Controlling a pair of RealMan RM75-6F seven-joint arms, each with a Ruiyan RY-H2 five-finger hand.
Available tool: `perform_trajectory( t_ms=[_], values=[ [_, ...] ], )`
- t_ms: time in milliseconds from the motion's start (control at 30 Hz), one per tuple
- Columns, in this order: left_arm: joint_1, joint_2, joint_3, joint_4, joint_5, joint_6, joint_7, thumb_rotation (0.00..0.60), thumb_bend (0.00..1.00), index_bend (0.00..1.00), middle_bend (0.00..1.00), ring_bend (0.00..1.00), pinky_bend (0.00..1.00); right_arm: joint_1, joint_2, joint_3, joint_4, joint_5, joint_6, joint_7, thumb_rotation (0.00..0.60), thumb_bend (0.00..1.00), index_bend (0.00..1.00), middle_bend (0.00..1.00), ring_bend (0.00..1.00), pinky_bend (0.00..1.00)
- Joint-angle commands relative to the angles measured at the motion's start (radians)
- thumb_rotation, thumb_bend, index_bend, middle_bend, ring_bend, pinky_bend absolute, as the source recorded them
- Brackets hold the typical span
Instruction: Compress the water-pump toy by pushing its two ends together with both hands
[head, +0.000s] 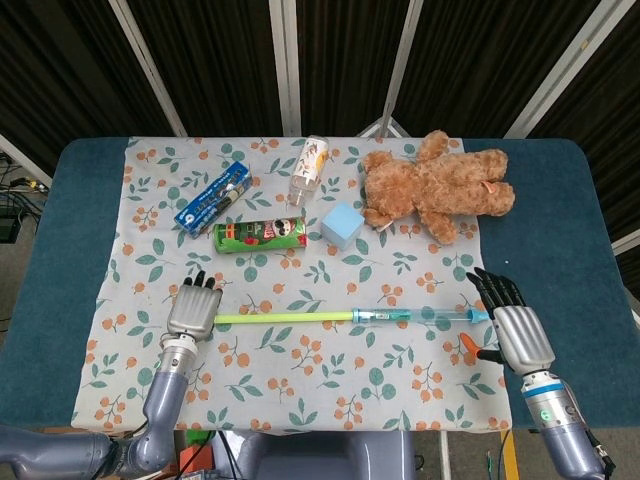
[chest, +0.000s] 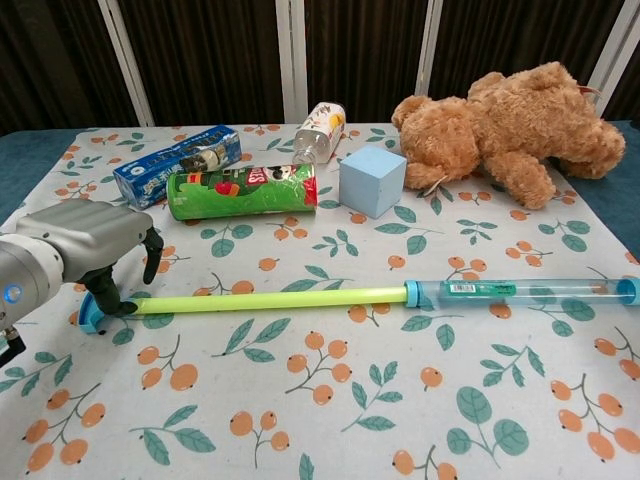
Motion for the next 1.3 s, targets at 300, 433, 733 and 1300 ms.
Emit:
perform_trajectory(
  t_ms=[300, 433, 733, 1300],
  values=[
    [-0.009, -0.020, 0.028, 0.029, -0.030, 0.020, 0.013, 0.600, 0.36, 0.49, 0.22, 0.12, 0.25, 0.001, -0.005, -0.001, 0.006, 0.002, 0.001, -0.001, 0.600, 0.33, 0.00, 0.00, 0.00, 0.00],
    [-0.011, -0.020, 0.029, 0.036, -0.038, 0.026, 0.015, 0.600, 0.37, 0.49, 0.22, 0.12, 0.25, 0.001, -0.005, -0.002, 0.005, 0.004, 0.000, 0.001, 0.600, 0.33, 0.00, 0.00, 0.00, 0.00],
    [-0.016, -0.019, 0.024, 0.036, -0.067, 0.026, 0.002, 0.600, 0.45, 0.50, 0.22, 0.12, 0.25, 0.002, -0.004, -0.003, 0.004, 0.005, -0.002, 0.003, 0.600, 0.33, 0.00, 0.00, 0.00, 0.00],
    [-0.019, -0.013, 0.036, 0.028, -0.040, 0.038, -0.037, 0.600, 0.45, 0.56, 0.22, 0.12, 0.25, 0.004, -0.007, -0.006, 0.001, -0.003, 0.001, -0.004, 0.600, 0.33, 0.00, 0.00, 0.00, 0.00]
  ],
)
